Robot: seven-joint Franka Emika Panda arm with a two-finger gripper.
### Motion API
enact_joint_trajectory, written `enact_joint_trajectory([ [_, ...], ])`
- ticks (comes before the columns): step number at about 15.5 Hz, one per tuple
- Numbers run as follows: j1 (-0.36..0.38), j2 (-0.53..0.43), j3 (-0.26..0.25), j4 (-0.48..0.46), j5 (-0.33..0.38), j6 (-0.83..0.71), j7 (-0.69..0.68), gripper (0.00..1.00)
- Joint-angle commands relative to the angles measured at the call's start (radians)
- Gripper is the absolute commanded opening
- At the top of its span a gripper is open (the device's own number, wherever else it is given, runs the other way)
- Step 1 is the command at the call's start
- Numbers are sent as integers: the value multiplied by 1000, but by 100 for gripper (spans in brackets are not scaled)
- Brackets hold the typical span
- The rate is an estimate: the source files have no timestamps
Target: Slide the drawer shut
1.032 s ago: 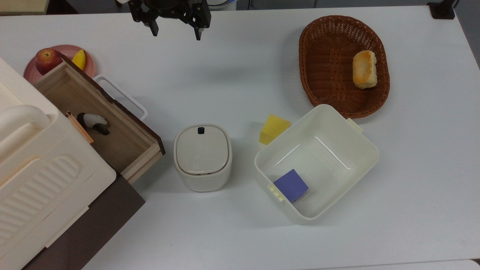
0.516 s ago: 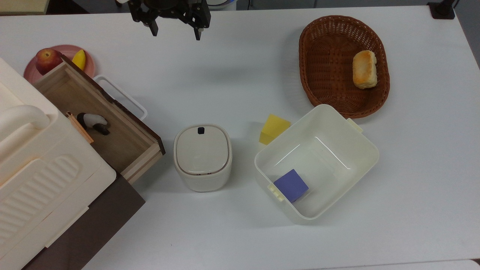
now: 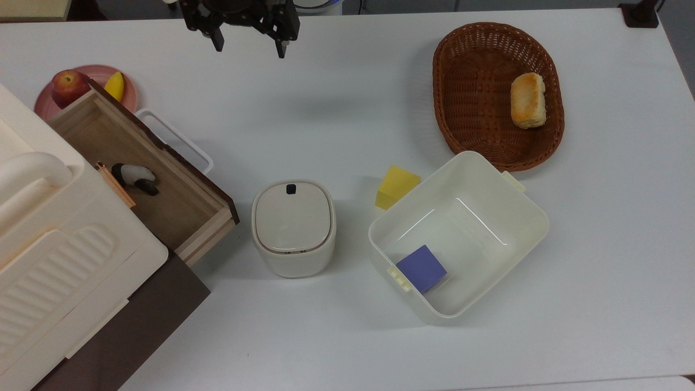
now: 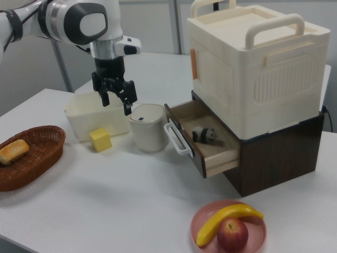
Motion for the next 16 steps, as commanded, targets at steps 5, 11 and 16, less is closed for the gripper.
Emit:
enact_joint_trajectory([
  [5, 5, -9, -3, -20, 5, -11, 7, 35],
  [11, 4, 55, -3, -30, 8, 35, 298, 0],
  [16, -50, 84, -3, -95, -5, 145, 358, 0],
])
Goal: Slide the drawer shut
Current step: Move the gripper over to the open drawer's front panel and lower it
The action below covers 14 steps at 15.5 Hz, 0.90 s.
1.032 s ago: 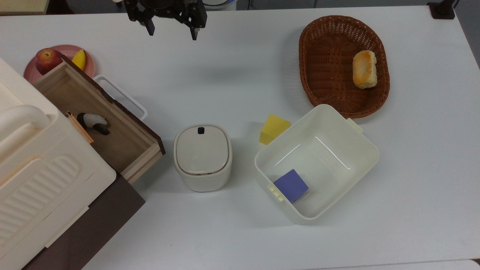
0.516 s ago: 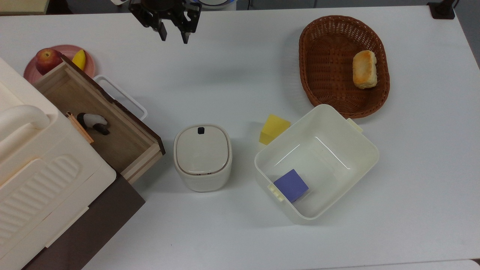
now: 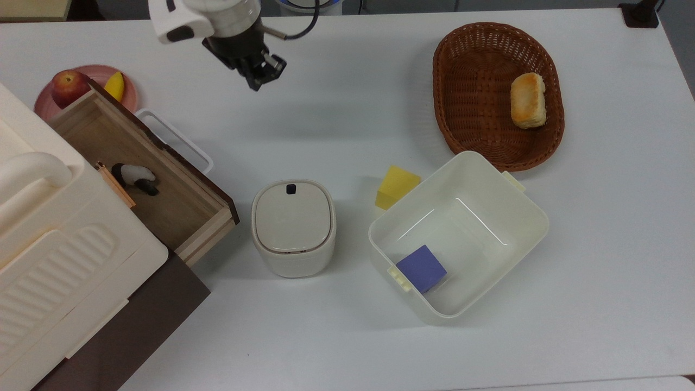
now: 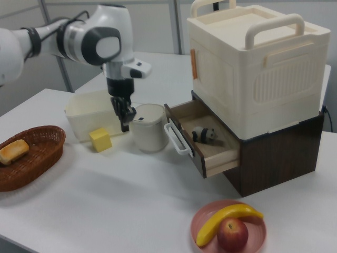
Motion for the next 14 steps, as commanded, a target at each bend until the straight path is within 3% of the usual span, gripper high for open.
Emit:
enact_joint_trajectory([
  [1, -48, 19, -4, -41, -14, 97, 30, 0],
  [5, -94, 78, -4, -30, -61, 237, 32, 0],
  [10, -143, 202, -4, 56, -157, 354, 67, 0],
  [14, -168, 214, -6, 66, -192, 488, 78, 0],
])
